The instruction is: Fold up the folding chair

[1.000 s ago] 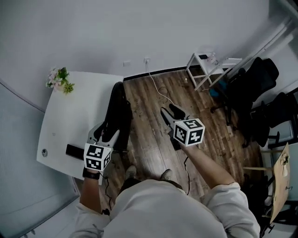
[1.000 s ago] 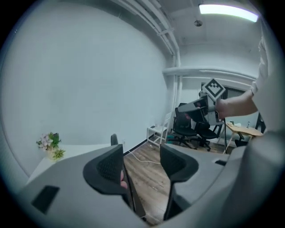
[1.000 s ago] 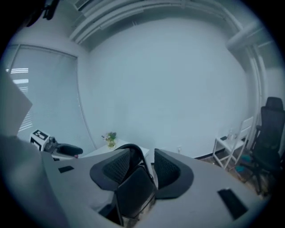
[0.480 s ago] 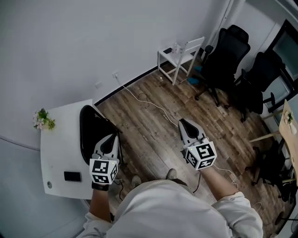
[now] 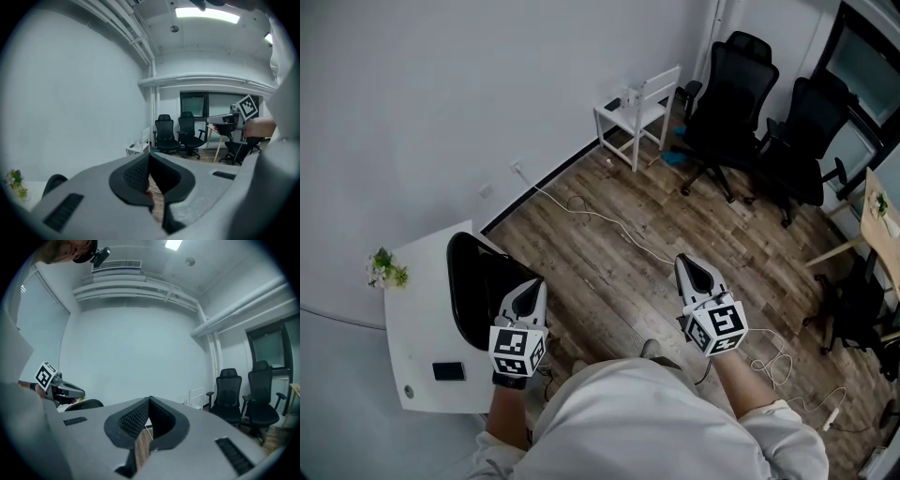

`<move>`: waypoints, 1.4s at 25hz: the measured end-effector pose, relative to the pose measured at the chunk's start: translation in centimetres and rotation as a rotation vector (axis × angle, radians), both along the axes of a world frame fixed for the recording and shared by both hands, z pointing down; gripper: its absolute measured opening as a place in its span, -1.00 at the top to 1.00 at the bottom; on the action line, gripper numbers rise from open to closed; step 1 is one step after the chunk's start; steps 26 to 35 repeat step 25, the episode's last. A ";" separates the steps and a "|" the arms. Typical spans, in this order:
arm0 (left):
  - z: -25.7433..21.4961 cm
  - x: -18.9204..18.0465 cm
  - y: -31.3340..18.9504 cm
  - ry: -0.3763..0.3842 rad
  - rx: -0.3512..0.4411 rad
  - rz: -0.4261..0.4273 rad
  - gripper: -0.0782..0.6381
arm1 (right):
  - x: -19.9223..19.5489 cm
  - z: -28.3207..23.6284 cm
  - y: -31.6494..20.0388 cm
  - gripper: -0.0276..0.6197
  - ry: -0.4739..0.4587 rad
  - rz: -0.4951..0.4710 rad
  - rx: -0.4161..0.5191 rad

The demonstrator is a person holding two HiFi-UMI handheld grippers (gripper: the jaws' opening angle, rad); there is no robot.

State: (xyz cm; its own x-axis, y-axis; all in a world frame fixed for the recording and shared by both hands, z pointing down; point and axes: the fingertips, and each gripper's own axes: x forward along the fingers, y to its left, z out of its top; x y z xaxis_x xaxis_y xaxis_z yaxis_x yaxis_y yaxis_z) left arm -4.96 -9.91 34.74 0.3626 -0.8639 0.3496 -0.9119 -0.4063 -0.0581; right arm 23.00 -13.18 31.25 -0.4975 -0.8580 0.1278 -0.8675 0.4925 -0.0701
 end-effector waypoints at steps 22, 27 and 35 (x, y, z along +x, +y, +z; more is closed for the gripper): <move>1.6 0.1 -0.1 0.003 -0.043 -0.013 0.76 | -1.3 0.5 0.6 0.87 0.035 -0.059 0.008; 1.9 0.3 -0.3 0.002 -0.050 -0.014 0.76 | -1.3 0.7 0.5 0.87 0.035 -0.062 -0.003; 1.9 0.3 -0.3 0.002 -0.050 -0.014 0.76 | -1.3 0.7 0.5 0.87 0.035 -0.062 -0.003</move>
